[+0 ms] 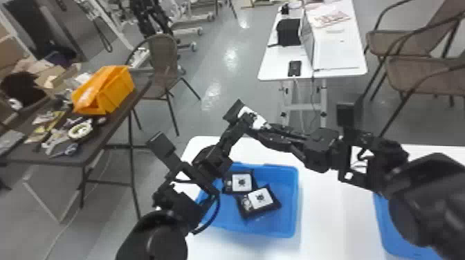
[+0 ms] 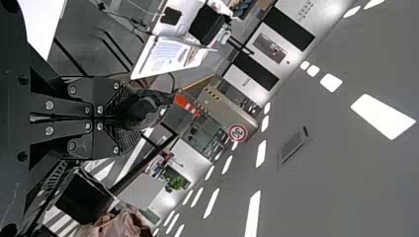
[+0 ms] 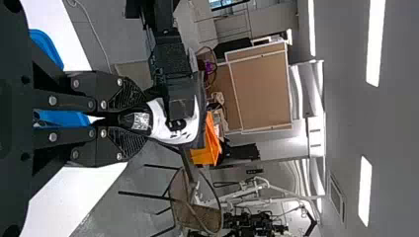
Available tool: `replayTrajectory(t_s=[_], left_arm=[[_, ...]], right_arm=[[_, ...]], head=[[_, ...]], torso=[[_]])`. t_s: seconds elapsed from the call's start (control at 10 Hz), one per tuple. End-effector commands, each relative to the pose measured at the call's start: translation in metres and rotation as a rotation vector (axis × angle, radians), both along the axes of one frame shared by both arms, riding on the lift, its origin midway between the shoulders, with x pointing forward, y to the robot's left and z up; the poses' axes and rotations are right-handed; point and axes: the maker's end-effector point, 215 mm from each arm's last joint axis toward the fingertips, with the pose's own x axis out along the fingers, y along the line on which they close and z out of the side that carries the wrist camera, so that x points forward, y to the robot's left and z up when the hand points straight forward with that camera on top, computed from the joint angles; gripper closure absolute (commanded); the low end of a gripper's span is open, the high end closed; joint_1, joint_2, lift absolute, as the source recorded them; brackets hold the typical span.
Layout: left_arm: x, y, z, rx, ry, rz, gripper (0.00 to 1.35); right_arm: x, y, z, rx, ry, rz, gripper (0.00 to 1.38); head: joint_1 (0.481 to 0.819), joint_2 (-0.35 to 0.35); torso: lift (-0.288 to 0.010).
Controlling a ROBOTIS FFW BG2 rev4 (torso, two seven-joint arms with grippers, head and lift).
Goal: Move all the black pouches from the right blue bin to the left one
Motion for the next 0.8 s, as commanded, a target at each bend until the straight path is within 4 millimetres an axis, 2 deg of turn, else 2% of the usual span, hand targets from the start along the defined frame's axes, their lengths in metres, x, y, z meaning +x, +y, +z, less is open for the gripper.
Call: replayTrajectory(t_s=[0.0, 0.1, 0.2, 0.4, 0.5, 0.6, 0.7], left_arm=[[-0.002, 0.01, 0.0, -0.001, -0.015, 0.037, 1.22], [-0.003, 0.023, -0.004, 0.05, -0.021, 0.072, 1.22], [-0.006, 0.04, -0.015, 0.12, -0.022, 0.118, 1.22], [-0.018, 0.062, -0.056, 0.236, 0.015, 0.181, 1.22], [-0.022, 0.069, -0.07, 0.334, 0.018, 0.204, 1.22], [-0.026, 0.074, -0.077, 0.405, 0.007, 0.218, 1.19], [-0.029, 0.074, -0.078, 0.418, -0.014, 0.226, 0.68]], right_arm=[[0.008, -0.011, -0.005, 0.02, -0.014, -0.038, 0.31], [0.016, -0.032, -0.013, 0.043, -0.014, -0.097, 0.0], [0.025, -0.064, -0.021, 0.05, -0.014, -0.178, 0.09], [0.033, -0.135, -0.04, 0.01, -0.014, -0.355, 0.3], [0.031, -0.163, -0.051, 0.009, 0.012, -0.418, 0.34], [0.028, -0.183, -0.057, 0.007, 0.024, -0.455, 0.35], [0.025, -0.2, -0.063, -0.012, 0.031, -0.485, 0.35]], head=[[0.685, 0.313], [0.685, 0.313], [0.686, 0.308], [0.695, 0.276], [0.695, 0.262], [0.695, 0.239], [0.695, 0.22]], torso=[[0.0], [0.0], [0.0], [0.0], [0.0], [0.0], [0.0]])
